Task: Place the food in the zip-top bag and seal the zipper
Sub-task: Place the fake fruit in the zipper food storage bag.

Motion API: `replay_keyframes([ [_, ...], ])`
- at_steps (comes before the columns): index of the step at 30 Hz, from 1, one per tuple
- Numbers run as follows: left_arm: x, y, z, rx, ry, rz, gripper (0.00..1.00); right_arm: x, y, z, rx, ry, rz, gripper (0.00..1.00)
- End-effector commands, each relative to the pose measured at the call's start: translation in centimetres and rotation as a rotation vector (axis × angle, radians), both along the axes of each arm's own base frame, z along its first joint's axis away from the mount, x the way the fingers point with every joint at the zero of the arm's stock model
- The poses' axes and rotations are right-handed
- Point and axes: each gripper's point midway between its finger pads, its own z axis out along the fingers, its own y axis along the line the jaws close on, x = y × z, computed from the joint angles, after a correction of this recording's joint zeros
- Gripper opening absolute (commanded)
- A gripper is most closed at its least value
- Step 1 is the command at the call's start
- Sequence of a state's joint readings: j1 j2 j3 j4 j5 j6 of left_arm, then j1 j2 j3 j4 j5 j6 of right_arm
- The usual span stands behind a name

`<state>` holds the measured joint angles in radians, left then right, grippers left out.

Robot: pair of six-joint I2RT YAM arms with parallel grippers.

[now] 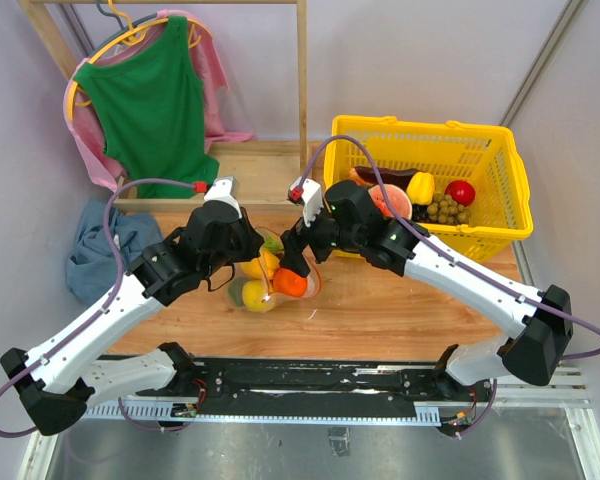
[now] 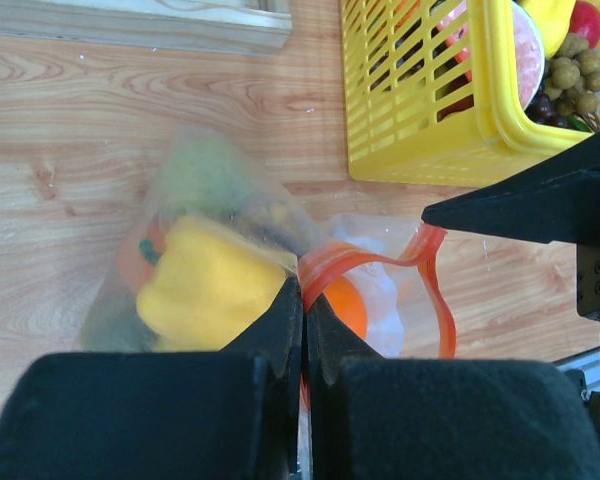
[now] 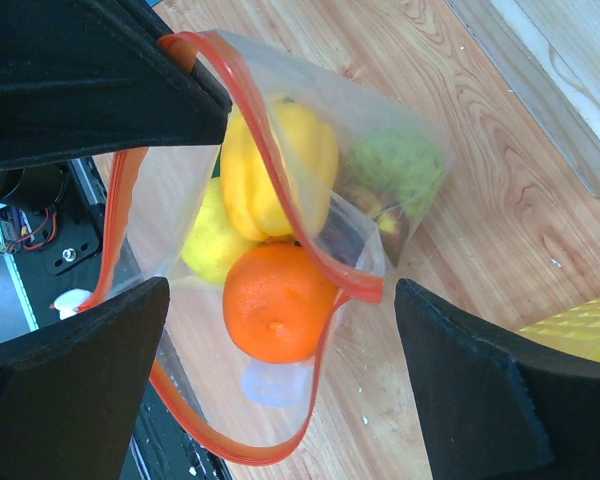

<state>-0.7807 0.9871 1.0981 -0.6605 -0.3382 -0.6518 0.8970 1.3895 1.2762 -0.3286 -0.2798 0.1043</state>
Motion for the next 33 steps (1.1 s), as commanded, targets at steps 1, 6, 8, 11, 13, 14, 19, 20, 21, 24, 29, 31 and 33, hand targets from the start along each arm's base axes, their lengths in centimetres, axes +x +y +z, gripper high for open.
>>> replay_keyframes([
  [1,0.2,0.2,1.6,-0.047,-0.048,0.012,0.0,0.5,-1.4,1.6,-0.023,-0.064,-0.062,0.93],
  [6,0.1,0.4,1.8,-0.049,-0.053,0.015,0.0,1.0,-3.2,1.2,-0.082,-0.068,-0.14,0.82],
  [8,0.1,0.3,1.8,-0.049,-0.052,0.012,0.0,0.8,-3.5,0.4,-0.1,-0.045,-0.148,0.76],
  [11,0.0,0.3,1.7,-0.05,-0.049,0.01,0.0,0.3,-3.7,-1.4,-0.126,-0.006,-0.142,0.64],
  [13,0.0,0.3,1.6,-0.051,-0.048,0.008,0.0,-0.1,-3.5,-2.6,-0.135,0.027,-0.131,0.57],
  [14,0.0,0.2,1.6,-0.051,-0.048,0.006,0.0,-0.4,-3.3,-3.1,-0.135,0.046,-0.121,0.53],
  [19,-0.1,0.1,1.5,-0.051,-0.044,-0.003,0.0,-1.4,-2.4,-4.4,-0.123,0.106,-0.073,0.37],
  [20,-0.1,0.0,1.4,-0.052,-0.044,-0.006,0.0,-1.4,-2.4,-4.5,-0.126,0.106,-0.069,0.33],
  [21,-0.2,0.0,1.3,-0.051,-0.042,-0.013,0.0,-1.4,-2.4,-4.3,-0.127,0.104,-0.069,0.27],
  [24,-0.3,-0.3,1.1,-0.045,-0.038,-0.035,0.0,-1.3,-2.5,-3.1,-0.109,0.084,-0.074,0.08],
  [29,-0.8,-0.8,0.9,-0.023,-0.036,-0.095,0.0,-1.0,-3.3,0.7,-0.071,0.044,-0.121,0.01],
  [31,-1.0,-0.9,0.9,-0.012,-0.032,-0.12,0.0,-1.1,-3.8,2.1,-0.062,0.044,-0.141,0.01],
  [33,-1.3,-1.1,1.1,-0.006,-0.028,-0.143,0.0,-1.3,-4.3,3.5,-0.061,0.049,-0.161,0.0],
])
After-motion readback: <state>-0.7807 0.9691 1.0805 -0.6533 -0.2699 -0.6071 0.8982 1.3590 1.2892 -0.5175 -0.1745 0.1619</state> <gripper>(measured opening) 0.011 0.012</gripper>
